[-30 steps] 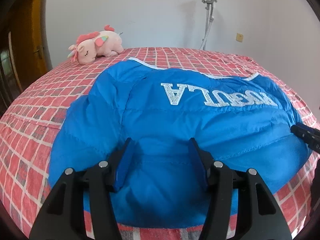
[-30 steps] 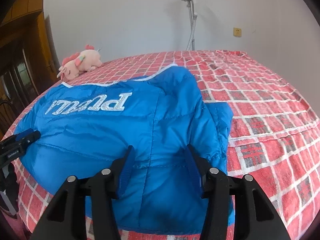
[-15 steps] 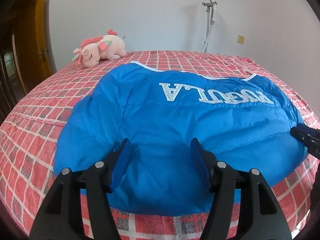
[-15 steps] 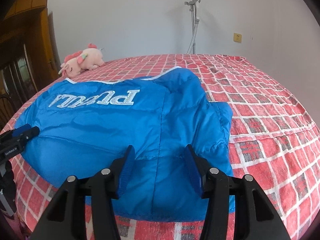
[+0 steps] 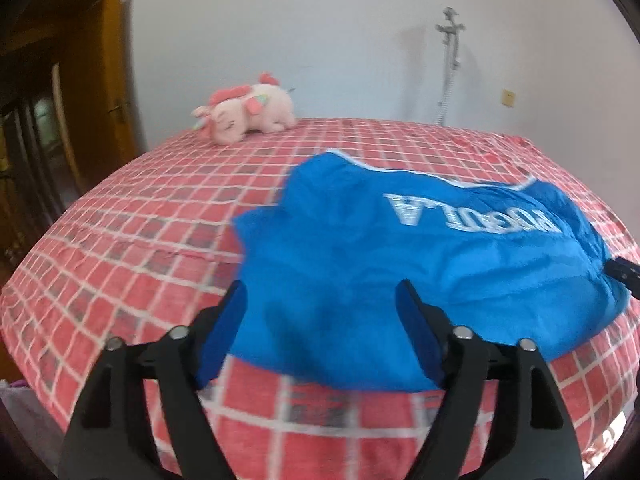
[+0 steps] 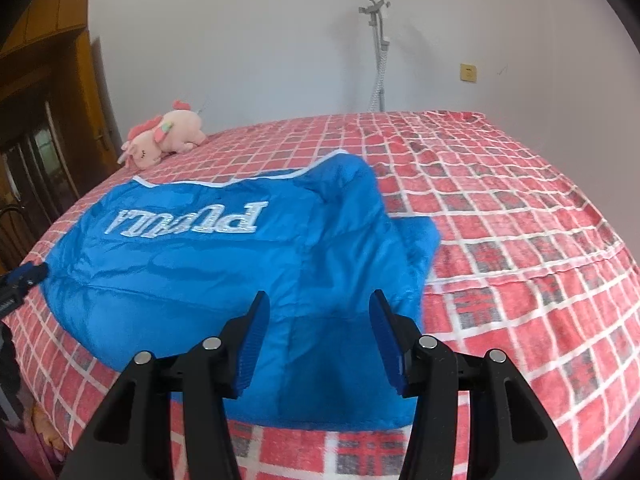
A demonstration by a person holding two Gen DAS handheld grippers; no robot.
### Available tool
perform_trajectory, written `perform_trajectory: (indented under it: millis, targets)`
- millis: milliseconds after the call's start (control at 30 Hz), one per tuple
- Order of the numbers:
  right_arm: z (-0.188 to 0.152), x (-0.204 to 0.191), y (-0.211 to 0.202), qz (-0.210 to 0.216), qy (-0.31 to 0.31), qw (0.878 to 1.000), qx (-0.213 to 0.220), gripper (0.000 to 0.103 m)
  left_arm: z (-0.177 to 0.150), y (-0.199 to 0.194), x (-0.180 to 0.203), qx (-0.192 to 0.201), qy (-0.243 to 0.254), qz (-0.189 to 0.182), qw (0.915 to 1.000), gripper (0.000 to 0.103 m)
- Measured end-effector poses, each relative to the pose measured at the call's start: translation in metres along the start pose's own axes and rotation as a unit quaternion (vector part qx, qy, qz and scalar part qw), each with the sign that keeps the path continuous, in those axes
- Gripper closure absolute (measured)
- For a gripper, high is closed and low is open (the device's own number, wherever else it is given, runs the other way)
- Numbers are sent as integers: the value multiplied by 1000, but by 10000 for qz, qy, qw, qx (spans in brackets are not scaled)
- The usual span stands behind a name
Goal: Fold large clothes
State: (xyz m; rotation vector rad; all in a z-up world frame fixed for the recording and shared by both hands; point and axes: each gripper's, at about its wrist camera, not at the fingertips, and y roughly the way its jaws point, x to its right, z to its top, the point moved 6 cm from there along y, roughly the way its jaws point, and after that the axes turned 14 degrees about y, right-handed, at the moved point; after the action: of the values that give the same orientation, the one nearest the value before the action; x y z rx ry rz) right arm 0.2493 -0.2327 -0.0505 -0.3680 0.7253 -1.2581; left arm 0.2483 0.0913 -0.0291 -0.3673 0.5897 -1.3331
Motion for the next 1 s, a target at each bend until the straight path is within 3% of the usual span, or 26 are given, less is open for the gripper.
perform_trajectory:
  millis: [133,333,500,633,833,900,1000]
  targets:
    - [0,9,3,-28,132,9999,-104,52,-16,7,-30,-357,-420,-118,9984,25]
    - [-4,10,9,-28,140,9997,-209,51,-34,26,-41,-599,-1191,-1061,9854,22]
    - [-6,9,13,-77,107,9996,-239,51,-35,40,-41,-697,-1331,-1273,9804,16]
    - [-7,9,14,-103,99,9996,-253,51,-45,50,-42,-969,-1678,-1608,9678,14]
    - [-5,9,17,-101,90,9995,-295,50,-57,47,-44,-974,-1903,-2034,9555,14]
    - [-5,9,20,-128,80,9995,-293,50,-57,49,-42,-963,-1968,-2154,9516,15]
    - [-6,8,21,-165,45,9994,-293,50,-53,52,-38,-908,-2100,-2377,9440,30]
